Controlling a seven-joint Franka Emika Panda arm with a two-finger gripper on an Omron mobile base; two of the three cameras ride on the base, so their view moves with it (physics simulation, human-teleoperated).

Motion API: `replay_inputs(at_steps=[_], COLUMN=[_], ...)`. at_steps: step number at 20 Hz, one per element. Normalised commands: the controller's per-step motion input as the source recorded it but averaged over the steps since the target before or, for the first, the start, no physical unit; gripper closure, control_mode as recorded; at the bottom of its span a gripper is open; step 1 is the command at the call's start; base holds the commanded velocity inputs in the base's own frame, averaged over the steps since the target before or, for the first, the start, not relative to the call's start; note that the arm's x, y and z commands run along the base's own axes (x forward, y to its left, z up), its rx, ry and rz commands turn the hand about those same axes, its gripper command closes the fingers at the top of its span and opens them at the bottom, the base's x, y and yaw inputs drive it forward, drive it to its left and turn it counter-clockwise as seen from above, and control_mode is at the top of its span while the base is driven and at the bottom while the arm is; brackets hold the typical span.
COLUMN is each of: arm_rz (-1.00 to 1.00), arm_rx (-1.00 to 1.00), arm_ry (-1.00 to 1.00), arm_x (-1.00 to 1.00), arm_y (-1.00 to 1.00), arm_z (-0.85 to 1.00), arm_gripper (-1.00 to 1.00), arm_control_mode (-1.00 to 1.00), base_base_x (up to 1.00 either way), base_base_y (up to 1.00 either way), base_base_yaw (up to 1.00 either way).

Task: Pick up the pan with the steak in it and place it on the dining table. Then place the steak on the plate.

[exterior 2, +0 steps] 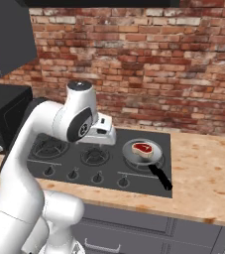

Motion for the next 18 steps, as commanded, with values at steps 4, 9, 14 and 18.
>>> replay_inputs(at_steps=[4, 9, 14, 18], arm_rz=[0.00, 0.00, 0.00, 0.00], arm_rx=[0.00, 0.00, 0.00, 0.00], arm_ry=[0.02, 0.07, 0.08, 0.07], arm_x=[-0.02, 0.03, 0.17, 0.24], arm_y=[-0.83, -0.89, -0.87, -0.84], arm_z=[-0.23, -0.25, -0.25, -0.27], arm_gripper=[-1.00, -1.00, -1.00, -1.00], arm_control_mode=[-1.00, -1.00, -1.00, -1.00], base_base_x=[0.00, 0.00, 0.00, 0.00], base_base_y=[0.00, 0.00, 0.00, 0.00], base_base_yaw=[0.00, 0.00, 0.00, 0.00])
